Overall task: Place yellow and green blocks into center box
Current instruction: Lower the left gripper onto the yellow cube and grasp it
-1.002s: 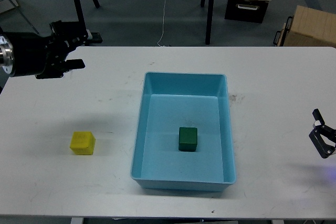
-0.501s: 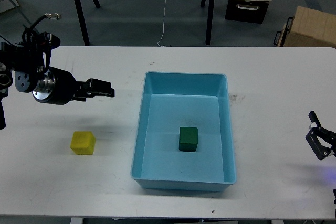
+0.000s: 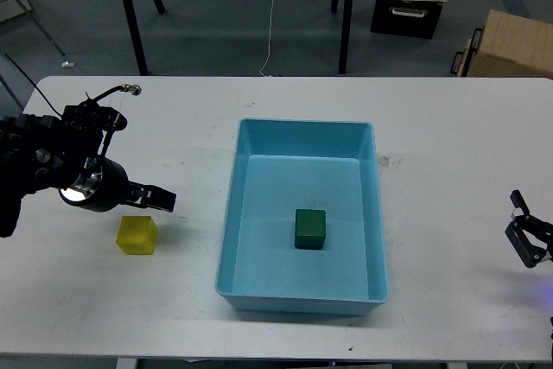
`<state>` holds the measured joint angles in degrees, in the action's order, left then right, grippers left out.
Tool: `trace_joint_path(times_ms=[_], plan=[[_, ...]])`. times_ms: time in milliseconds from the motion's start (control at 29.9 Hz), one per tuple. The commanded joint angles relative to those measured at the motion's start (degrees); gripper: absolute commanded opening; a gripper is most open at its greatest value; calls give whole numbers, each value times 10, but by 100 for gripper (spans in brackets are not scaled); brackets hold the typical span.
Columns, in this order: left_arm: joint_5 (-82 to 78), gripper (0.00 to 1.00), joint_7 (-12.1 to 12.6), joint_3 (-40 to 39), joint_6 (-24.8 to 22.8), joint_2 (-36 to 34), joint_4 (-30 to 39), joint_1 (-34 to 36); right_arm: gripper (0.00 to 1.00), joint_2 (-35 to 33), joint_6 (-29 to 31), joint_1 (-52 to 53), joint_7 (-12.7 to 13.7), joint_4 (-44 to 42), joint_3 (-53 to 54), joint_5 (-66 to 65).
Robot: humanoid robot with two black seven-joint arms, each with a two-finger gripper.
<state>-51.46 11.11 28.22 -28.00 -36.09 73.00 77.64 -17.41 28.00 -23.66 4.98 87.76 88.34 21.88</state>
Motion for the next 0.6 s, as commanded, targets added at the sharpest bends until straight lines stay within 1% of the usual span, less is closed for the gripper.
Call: trace_joint_path(times_ms=[0, 234, 568], plan=[[-4, 100, 0, -1, 0, 5, -8, -11, 100, -3, 0, 2, 0, 0, 1, 0], [-16, 100, 0, -11, 0, 3, -20, -55, 100, -5, 0, 1, 0, 1, 1, 0], [-29, 100, 1, -16, 0, -22, -9, -58, 100, -5, 0, 1, 0, 2, 0, -1]])
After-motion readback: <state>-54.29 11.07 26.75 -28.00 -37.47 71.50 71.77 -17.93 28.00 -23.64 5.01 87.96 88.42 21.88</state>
